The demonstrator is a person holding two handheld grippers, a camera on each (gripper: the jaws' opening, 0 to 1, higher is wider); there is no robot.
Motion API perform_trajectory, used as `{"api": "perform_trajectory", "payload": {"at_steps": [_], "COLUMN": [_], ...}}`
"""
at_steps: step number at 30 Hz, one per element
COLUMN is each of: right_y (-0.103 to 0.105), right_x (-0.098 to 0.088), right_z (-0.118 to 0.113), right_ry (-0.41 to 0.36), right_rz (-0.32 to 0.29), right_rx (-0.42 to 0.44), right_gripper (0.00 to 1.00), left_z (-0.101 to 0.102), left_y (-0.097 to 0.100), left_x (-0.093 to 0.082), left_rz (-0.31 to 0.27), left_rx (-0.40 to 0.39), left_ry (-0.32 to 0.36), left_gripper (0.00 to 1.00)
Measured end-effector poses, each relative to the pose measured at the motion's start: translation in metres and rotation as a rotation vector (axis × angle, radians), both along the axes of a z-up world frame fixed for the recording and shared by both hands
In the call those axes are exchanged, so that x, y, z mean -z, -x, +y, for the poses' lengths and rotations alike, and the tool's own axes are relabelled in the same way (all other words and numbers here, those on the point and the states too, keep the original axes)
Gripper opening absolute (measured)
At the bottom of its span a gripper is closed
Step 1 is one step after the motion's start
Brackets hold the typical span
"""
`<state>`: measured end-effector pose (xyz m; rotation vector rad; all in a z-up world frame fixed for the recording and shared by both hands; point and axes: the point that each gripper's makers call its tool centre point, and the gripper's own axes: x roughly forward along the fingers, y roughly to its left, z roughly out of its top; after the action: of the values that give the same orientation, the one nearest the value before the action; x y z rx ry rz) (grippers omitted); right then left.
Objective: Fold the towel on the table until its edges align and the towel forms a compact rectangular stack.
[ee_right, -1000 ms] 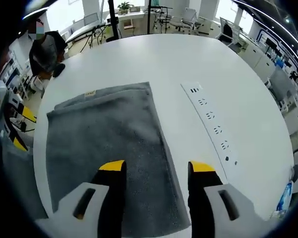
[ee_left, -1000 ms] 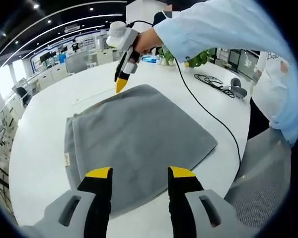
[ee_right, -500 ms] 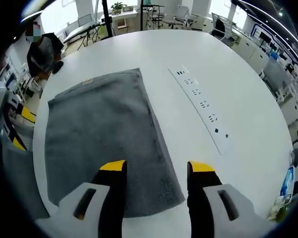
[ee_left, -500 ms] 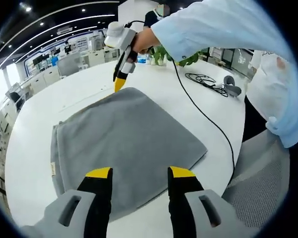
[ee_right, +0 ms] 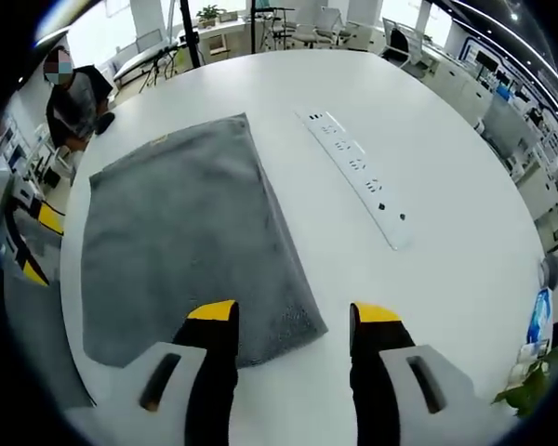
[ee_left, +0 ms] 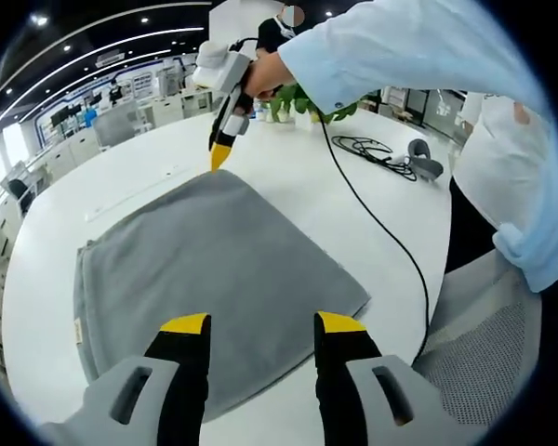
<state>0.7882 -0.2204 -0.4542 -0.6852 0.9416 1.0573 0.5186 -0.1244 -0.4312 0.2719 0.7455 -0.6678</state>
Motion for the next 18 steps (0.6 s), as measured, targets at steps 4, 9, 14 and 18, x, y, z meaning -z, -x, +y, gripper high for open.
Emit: {"api": "perform_trajectory", "payload": {"at_steps": [4, 9, 14, 18], "right_y": [-0.003, 0.001, 0.000, -0.001], "right_x": [0.001, 0.004, 0.006, 0.008], "right_z": [-0.010, -0.017, -0.023, -0.029], "right_ry": [0.000, 0.006, 0.002, 0.005], "right_rz": [0.001, 0.002, 0.006, 0.008], "right_rx": [0.005, 0.004, 0.002, 0.001], "right_gripper": [0.47, 0.46, 0.46, 0.45], "left_z": [-0.009, -0.021, -0.029, -0.038], "left_y": [0.002, 0.005, 0.006, 0.007], "left_x": [0.002, 0.006, 0.009, 0.009], "left_rz": [0.005, 0.017, 0.021, 0.023], "left_rx": [0.014, 0.026, 0.030, 0.038], "left_ry": [-0.001, -0.002, -0.001, -0.001], "left_gripper": [0.47, 0.47, 0.47, 0.47]}}
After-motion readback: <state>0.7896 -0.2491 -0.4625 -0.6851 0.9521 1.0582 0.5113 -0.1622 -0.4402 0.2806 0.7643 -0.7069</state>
